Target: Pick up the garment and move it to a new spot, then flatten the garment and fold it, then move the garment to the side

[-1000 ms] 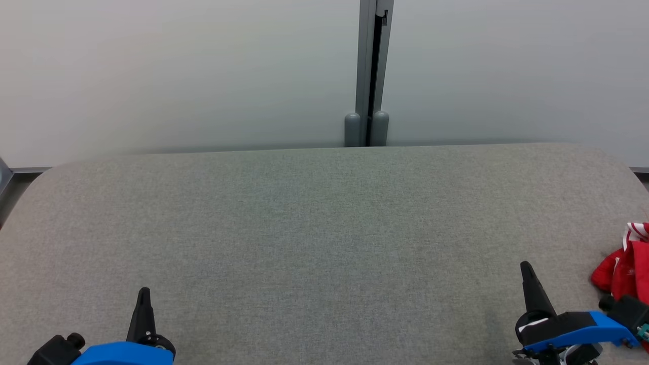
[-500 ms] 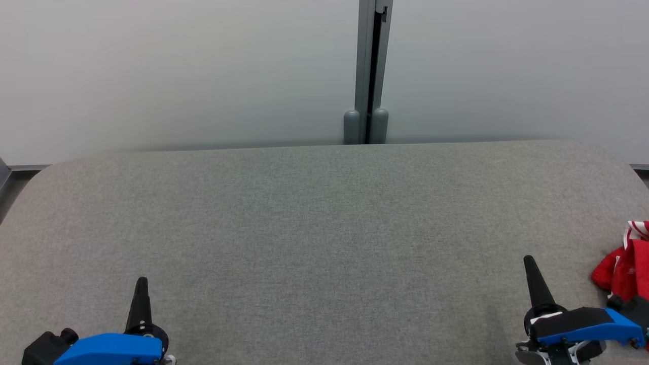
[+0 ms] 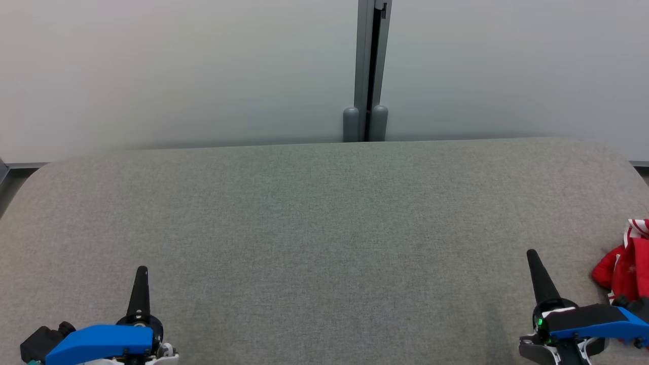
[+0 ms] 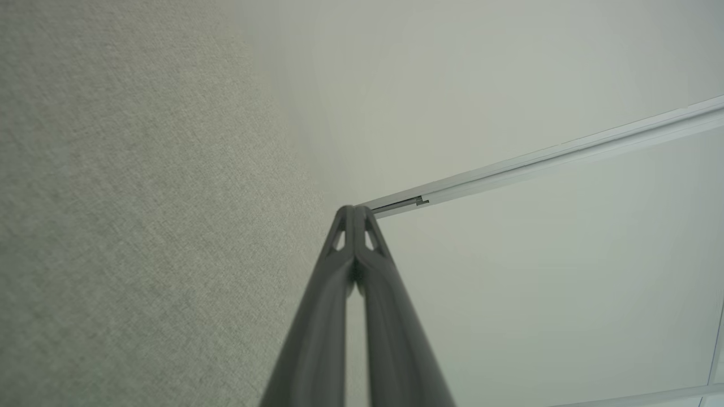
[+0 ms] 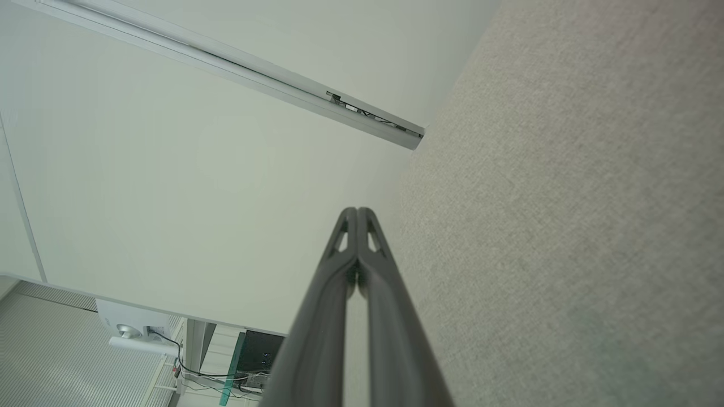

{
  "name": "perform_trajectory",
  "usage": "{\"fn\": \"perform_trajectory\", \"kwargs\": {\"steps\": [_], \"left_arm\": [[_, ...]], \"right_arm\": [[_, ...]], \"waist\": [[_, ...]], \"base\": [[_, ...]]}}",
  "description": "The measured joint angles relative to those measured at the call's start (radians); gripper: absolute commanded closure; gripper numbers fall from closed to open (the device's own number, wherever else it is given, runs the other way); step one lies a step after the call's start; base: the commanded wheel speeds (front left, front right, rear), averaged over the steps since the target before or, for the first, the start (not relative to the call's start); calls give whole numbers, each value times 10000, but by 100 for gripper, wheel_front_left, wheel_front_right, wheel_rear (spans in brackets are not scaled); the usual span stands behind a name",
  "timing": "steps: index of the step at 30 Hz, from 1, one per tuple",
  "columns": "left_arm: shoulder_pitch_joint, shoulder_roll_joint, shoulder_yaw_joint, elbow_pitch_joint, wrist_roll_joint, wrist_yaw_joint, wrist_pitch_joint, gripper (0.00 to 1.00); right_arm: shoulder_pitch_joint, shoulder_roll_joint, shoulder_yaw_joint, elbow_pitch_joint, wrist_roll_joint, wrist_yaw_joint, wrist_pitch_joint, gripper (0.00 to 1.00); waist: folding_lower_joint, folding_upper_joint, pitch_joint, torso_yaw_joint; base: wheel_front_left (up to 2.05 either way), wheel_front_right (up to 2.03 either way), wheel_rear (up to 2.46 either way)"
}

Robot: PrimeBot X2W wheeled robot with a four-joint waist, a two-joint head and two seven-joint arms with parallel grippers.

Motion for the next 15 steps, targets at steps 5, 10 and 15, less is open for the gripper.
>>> {"fn": "perform_trajectory", "kwargs": {"steps": [5,10,15], "left_arm": [[-40,-10,19,-84,-443,0,105,100],[-172,-17,44,-167,-871,0,224,100],[-195,-23,71,-219,-1271,2,341,100]], "right_arm": [[-1,-4,-27,-109,472,0,98,100],[-2,-8,-52,-217,938,0,221,100],[-4,-12,-71,-299,1390,0,337,100]], "waist": [[0,0,27,-7],[0,0,54,-13],[0,0,81,-20]], "base": [[0,0,0],[0,0,0],[0,0,0]]}}
